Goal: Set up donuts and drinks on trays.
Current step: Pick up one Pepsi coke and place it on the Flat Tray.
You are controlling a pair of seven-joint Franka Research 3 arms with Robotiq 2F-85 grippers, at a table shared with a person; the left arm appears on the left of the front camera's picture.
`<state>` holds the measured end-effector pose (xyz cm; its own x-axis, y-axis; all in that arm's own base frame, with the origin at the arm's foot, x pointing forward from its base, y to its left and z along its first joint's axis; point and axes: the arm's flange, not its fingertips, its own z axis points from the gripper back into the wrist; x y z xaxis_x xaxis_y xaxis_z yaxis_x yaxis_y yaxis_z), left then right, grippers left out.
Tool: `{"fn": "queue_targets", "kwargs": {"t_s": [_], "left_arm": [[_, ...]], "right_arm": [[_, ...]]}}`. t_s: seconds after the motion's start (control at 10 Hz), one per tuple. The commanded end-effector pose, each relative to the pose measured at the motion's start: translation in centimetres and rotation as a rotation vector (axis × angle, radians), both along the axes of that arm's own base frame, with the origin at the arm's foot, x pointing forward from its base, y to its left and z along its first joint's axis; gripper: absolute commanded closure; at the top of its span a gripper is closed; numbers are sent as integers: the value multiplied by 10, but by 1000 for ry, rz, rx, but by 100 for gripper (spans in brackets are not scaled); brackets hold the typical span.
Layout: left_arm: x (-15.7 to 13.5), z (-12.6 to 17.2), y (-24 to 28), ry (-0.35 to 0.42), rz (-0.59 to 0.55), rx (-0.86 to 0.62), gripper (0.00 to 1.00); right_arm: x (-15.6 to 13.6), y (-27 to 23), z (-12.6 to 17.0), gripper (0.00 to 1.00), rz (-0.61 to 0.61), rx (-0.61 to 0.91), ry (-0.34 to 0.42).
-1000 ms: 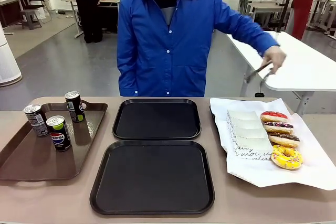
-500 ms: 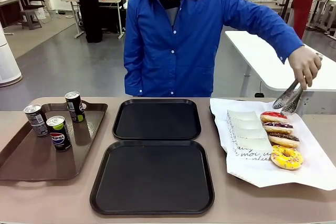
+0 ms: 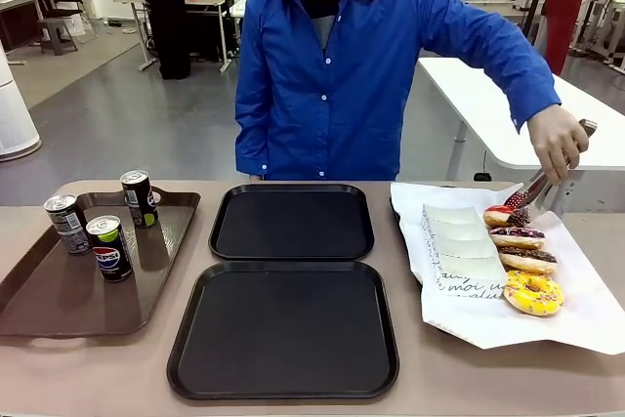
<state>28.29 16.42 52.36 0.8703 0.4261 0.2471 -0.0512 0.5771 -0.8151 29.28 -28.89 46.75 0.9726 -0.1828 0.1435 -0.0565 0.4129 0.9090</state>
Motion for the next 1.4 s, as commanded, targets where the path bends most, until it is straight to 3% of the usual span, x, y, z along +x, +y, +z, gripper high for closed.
{"fn": "queue_targets", "kwargs": {"t_s": [0.0, 0.8, 1.1, 1.3], "left_arm": [[1, -1, 0, -1, 3, -5, 0], [0, 0, 0, 0, 0, 0, 0], [26, 67, -55, 94, -39, 299, 0], [57, 86, -112, 241, -150, 605, 0]], "right_arm": [[1, 0, 0, 0, -3, 0, -4], [1, 0, 0, 0, -3, 0, -4], [1, 0, 0, 0, -3, 0, -4], [1, 0, 0, 0, -3, 0, -4]]}}
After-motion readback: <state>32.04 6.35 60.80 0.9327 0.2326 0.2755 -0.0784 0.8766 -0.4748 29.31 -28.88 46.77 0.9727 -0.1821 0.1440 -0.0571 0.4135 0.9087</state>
